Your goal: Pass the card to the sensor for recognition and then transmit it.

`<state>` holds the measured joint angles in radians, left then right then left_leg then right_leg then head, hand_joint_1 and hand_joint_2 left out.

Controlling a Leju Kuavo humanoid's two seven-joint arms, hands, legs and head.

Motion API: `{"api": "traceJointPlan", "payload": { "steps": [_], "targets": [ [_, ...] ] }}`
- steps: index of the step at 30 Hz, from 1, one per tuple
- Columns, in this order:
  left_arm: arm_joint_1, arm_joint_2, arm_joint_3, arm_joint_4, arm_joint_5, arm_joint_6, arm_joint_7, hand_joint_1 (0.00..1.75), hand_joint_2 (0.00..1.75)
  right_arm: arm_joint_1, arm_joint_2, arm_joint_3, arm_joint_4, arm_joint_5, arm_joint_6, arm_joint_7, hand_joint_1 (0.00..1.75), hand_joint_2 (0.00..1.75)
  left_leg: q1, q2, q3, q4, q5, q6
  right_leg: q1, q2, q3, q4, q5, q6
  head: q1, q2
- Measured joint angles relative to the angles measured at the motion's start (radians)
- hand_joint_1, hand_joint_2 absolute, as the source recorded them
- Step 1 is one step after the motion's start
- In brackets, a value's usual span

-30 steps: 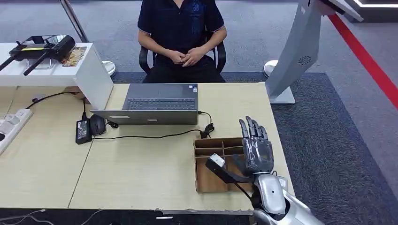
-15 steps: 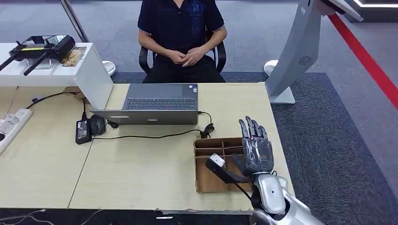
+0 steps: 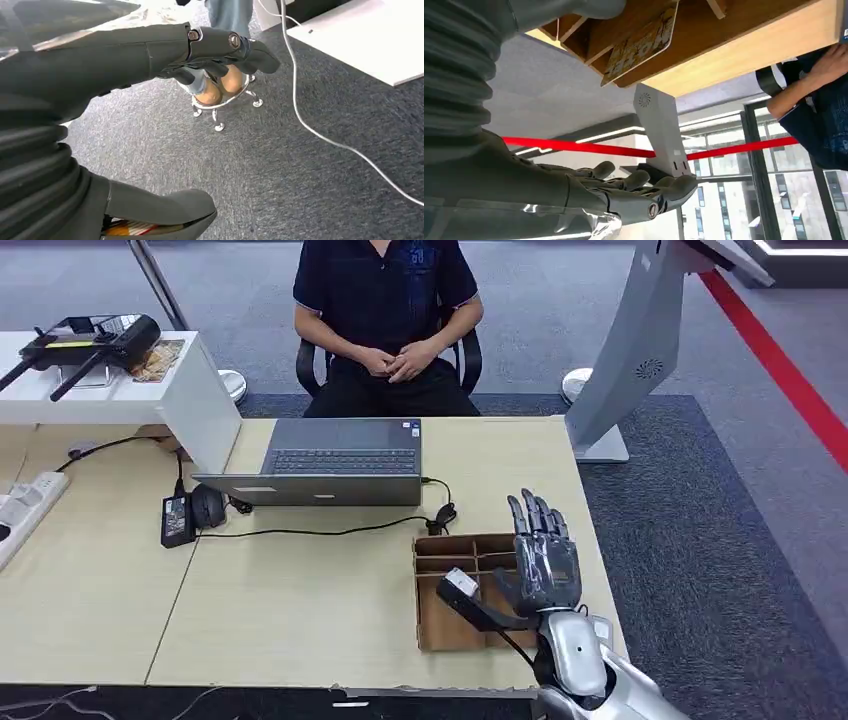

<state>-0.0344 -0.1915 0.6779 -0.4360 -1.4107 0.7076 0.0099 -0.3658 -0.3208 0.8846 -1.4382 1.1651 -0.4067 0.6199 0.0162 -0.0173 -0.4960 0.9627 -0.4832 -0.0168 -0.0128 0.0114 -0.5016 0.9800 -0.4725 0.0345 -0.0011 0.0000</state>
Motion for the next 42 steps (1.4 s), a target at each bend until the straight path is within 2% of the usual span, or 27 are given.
{"api": "traceJointPlan", "payload": {
  "steps": [14,24,27,29,33,34,35,37,41,42],
  "targets": [
    [0.0,0.0,0.0,0.0,-0.003,0.0,-0.001,0.0,1.75,0.0,0.0,0.0,0.0,0.0,0.005,0.0,0.24,1.75,0.0,0.0,0.0,0.0,0.0,0.0,0.0,0.0,0.0,0.0,0.0,0.0,0.0,0.0],
    [0.0,0.0,0.0,0.0,-0.003,0.0,-0.001,0.0,1.75,0.0,0.0,0.0,0.0,-0.002,0.009,0.0,0.21,1.75,0.0,0.0,0.0,0.0,0.0,0.0,0.0,0.0,0.0,0.0,0.0,0.0,0.0,0.0],
    [0.0,0.0,0.0,0.0,-0.003,0.0,-0.001,0.0,1.75,0.0,0.0,0.0,0.0,-0.002,0.009,0.0,0.24,1.75,0.0,0.0,0.0,0.0,0.0,0.0,0.0,0.0,0.0,0.0,0.0,0.0,0.0,0.0],
    [0.0,0.0,0.0,0.0,-0.003,0.0,-0.001,0.0,1.75,0.0,0.0,0.0,0.0,-0.003,0.011,0.0,0.33,1.75,0.0,0.0,0.0,0.0,0.0,0.0,0.0,0.0,0.0,0.0,0.0,0.0,0.0,0.0],
    [0.0,0.0,0.0,0.0,-0.003,0.0,-0.001,0.0,1.75,0.0,0.0,0.0,0.0,-0.01,0.02,0.0,0.35,1.75,0.0,0.0,0.0,0.0,0.0,0.0,0.0,0.0,0.0,0.0,0.0,0.0,0.0,0.0],
    [0.0,0.0,0.0,0.0,-0.003,0.0,-0.001,0.0,1.75,0.0,0.0,0.0,0.0,-0.011,0.021,0.0,0.44,1.75,0.0,0.0,0.0,0.0,0.0,0.0,0.0,0.0,0.0,0.0,0.0,0.0,0.0,0.0],
    [0.0,0.0,0.0,0.0,-0.003,0.0,-0.001,0.0,1.75,0.0,0.0,0.0,0.0,-0.012,0.021,0.0,0.75,1.75,0.0,0.0,0.0,0.0,0.0,0.0,0.0,0.0,0.0,0.0,0.0,0.0,0.0,0.0],
    [0.0,0.0,0.0,0.0,-0.003,0.0,-0.001,0.0,1.75,0.0,0.0,0.0,0.0,-0.014,0.022,0.0,0.73,1.75,0.0,0.0,0.0,0.0,0.0,0.0,0.0,0.0,0.0,0.0,0.0,0.0,0.0,0.0],
    [0.0,0.0,0.0,0.0,0.0,0.0,-0.001,0.0,1.75,0.0,0.0,0.0,0.0,-0.016,0.024,0.0,0.58,1.75,0.0,0.0,0.0,0.0,0.0,0.0,0.0,0.0,0.0,0.0,0.0,0.0,0.0,0.0],
    [0.0,0.0,0.0,0.0,0.0,0.0,-0.001,0.0,1.75,0.0,0.0,0.0,0.0,-0.017,0.025,0.0,0.61,1.75,0.0,0.0,0.0,0.0,0.0,0.0,0.0,0.0,0.0,0.0,0.0,0.0,0.0,0.0]
  ]
}}
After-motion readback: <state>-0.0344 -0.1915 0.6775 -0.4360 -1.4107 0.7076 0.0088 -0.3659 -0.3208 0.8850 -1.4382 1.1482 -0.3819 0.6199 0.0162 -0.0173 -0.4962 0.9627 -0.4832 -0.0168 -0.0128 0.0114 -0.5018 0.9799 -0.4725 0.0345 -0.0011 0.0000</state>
